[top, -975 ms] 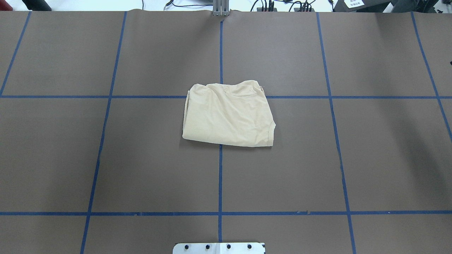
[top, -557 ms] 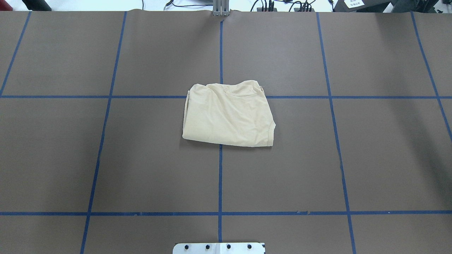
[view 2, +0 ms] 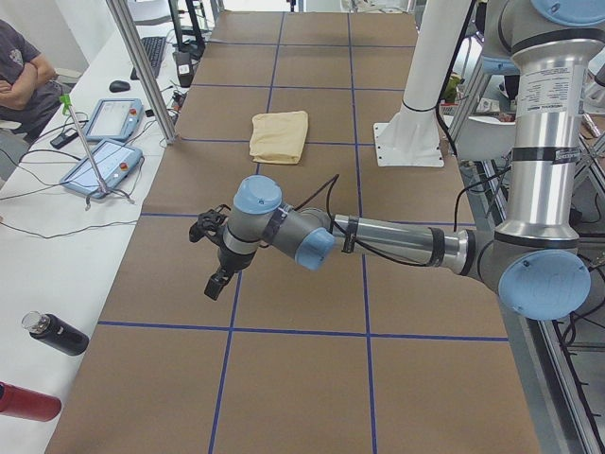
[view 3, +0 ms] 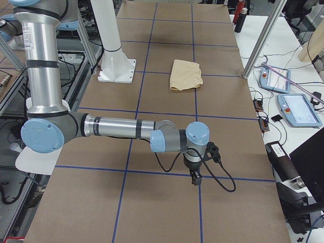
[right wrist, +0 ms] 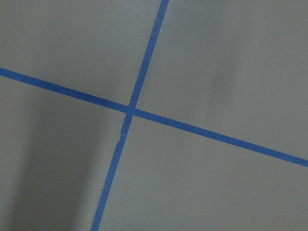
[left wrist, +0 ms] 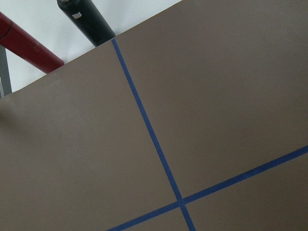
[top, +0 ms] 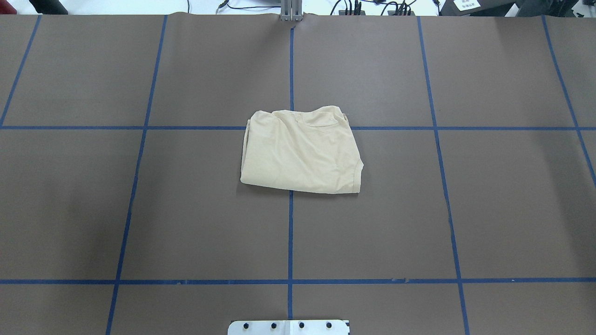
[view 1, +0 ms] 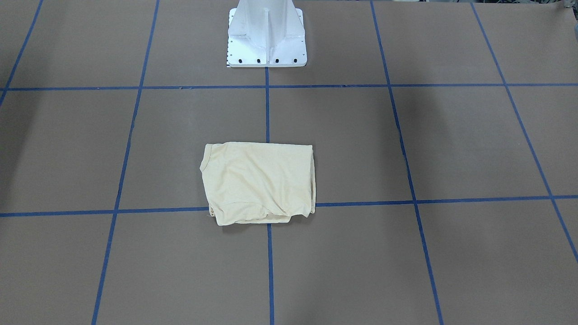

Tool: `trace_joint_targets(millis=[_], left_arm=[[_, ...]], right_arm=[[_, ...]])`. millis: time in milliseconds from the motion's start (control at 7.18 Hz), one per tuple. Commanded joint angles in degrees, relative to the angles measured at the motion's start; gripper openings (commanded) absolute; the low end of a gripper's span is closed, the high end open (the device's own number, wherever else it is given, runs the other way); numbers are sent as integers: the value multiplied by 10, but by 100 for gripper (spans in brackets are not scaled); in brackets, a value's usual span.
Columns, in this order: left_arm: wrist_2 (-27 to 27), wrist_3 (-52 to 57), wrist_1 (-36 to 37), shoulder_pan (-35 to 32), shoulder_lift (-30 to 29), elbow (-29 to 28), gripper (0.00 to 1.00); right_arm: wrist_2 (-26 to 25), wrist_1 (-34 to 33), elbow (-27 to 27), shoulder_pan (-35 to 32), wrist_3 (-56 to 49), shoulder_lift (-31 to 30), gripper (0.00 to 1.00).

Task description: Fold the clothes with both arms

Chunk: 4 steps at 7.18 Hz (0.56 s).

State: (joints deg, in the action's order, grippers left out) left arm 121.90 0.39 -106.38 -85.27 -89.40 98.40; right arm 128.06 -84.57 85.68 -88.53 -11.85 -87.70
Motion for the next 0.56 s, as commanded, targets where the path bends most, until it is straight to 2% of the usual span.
trace_joint_targets(millis=[0, 139, 279, 418], left_arm=[[4, 1, 171, -2, -5, 48, 100], [31, 1, 227, -2, 4, 70, 100], [92, 2, 251, -2, 17, 64, 100], [106, 21, 247, -7, 33, 61, 100]], right_arm=[[39, -17, 4, -2, 63, 1, 100], [65, -17, 4, -2, 89, 2, 100], [77, -18, 3, -2, 90, 2, 100], [86, -19, 2, -2, 92, 2, 100]])
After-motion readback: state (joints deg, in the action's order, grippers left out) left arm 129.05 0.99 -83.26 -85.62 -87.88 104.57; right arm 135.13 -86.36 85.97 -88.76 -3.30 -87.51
